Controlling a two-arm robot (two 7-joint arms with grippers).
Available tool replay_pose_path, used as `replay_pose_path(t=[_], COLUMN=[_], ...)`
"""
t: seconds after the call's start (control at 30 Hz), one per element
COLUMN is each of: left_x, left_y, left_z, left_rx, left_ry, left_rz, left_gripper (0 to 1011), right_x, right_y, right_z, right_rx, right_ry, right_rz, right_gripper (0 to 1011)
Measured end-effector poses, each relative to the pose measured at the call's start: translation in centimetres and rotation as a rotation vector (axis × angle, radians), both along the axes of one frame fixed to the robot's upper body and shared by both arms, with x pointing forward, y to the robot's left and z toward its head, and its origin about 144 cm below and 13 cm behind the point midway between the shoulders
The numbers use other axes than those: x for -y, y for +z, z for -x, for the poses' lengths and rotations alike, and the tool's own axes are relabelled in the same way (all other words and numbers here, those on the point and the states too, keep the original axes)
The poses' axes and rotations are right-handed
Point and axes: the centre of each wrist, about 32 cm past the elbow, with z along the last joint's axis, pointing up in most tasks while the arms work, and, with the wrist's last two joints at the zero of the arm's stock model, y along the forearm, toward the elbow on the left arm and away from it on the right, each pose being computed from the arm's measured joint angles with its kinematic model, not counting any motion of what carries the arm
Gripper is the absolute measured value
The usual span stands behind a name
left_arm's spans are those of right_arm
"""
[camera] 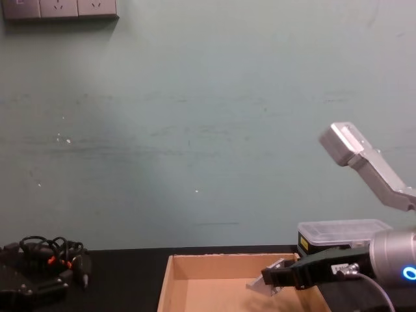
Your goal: Use one hand to pick up the angle iron from the table and place it into the box.
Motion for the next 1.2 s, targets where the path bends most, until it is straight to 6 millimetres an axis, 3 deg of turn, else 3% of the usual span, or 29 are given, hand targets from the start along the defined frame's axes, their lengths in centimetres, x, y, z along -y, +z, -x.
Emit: replay_pose_path(t=[0.67, 1.2], left_x=[0.00, 0.00], left_y=[0.00, 0.00], left_z=[0.00, 0.00], left_rx=[0.000, 0.000], left_ry=[0.000, 0.000], left_rz=[0.000, 0.000], left_gripper=[1011, 1011], right_x=[-0.43, -0.41], right_y=[-0.67, -0.62], right_z=[-0.31, -0.27], right_rx=[-0.012, -0.011], right_ry=[0.001, 0.001], right_rz=[0.003, 0.002], right_gripper=[457, 918])
